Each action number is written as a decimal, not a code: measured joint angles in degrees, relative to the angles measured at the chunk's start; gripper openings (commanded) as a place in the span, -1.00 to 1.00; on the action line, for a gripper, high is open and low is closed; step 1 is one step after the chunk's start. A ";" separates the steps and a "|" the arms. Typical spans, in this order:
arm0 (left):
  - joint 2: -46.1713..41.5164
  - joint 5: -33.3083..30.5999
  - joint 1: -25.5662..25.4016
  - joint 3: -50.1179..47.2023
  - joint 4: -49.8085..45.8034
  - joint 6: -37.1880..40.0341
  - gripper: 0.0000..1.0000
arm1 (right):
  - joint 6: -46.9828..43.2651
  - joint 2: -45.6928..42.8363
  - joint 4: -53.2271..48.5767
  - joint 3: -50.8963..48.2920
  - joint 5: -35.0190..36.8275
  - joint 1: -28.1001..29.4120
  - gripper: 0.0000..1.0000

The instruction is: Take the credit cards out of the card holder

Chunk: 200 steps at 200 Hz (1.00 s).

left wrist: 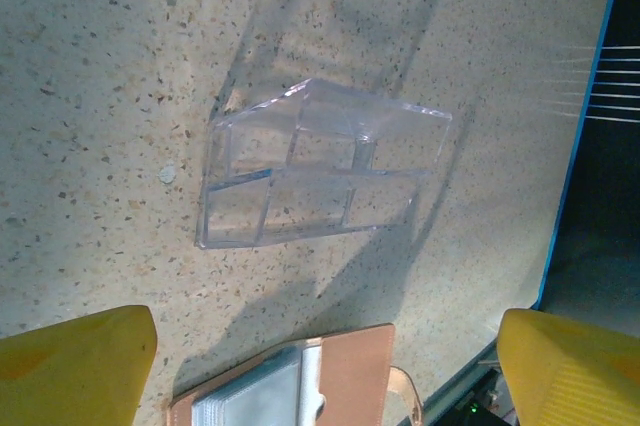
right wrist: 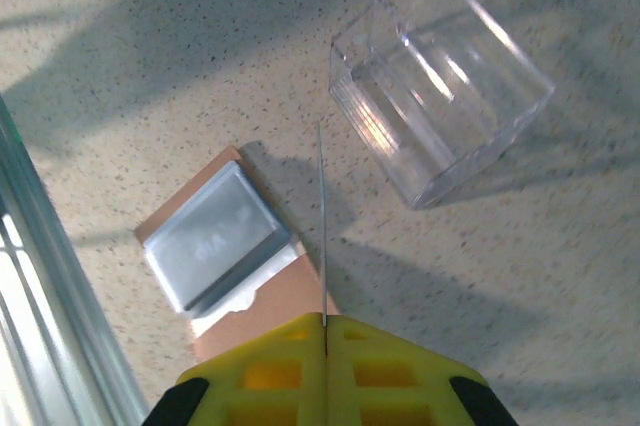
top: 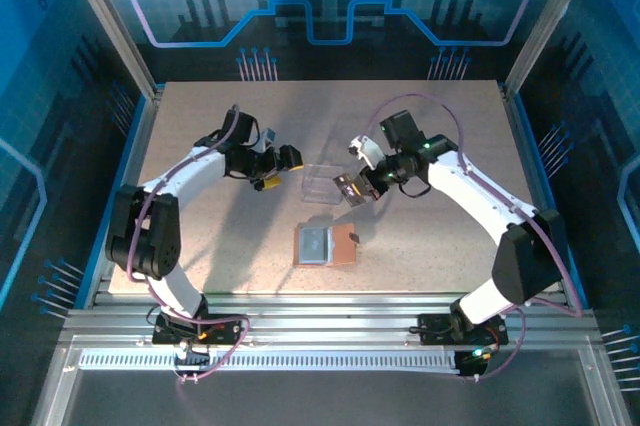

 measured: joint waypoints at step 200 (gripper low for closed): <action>14.82 9.18 -3.43 4.85 7.72 -2.89 0.73 | -6.75 -3.21 -2.32 -0.20 2.89 0.00 -1.00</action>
